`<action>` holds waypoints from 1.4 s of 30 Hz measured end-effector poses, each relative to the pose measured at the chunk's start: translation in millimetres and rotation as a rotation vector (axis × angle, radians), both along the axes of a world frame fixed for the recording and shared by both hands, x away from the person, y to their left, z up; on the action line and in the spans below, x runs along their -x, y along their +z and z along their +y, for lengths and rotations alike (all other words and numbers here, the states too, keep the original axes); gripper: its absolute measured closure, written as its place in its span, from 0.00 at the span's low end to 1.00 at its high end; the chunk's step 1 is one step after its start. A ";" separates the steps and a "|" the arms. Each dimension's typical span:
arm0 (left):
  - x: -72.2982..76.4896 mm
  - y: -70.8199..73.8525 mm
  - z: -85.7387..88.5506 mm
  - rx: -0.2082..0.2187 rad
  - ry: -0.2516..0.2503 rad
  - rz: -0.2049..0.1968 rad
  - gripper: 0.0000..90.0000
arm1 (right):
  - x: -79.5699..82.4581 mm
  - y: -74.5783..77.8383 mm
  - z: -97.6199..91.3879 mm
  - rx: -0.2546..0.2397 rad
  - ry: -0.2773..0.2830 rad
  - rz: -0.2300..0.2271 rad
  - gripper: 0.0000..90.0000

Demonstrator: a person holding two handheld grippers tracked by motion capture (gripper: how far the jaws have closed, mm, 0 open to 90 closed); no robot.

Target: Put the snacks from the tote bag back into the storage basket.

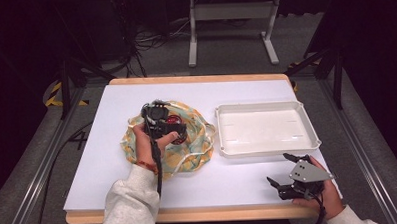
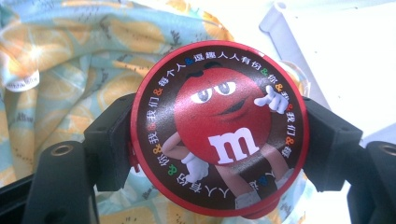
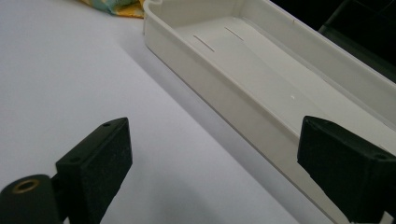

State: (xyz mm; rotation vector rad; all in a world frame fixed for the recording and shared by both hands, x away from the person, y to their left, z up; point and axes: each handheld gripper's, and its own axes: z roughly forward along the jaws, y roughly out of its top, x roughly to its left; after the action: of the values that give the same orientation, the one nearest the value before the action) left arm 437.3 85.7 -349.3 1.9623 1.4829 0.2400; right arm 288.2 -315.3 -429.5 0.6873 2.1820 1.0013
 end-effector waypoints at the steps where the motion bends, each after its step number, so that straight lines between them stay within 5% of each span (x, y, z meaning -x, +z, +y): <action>1: -0.3 1.0 -0.4 -0.003 -0.005 0.001 0.27 | 0.1 0.0 0.0 0.000 0.000 0.000 0.12; 23: -11.1 28.8 -51.0 -0.017 -0.068 -0.017 0.27 | -0.7 -0.2 0.1 0.002 -0.006 0.004 0.12; 42: -15.0 32.9 -101.2 -0.036 -0.147 -0.015 0.27 | -0.4 1.2 -2.1 -0.012 -0.014 -0.004 0.11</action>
State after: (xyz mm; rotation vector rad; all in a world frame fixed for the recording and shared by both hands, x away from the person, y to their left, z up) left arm 452.2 -15.5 -316.4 2.0829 1.3258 0.2176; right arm 288.5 -317.5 -428.3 0.7048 2.1664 1.0081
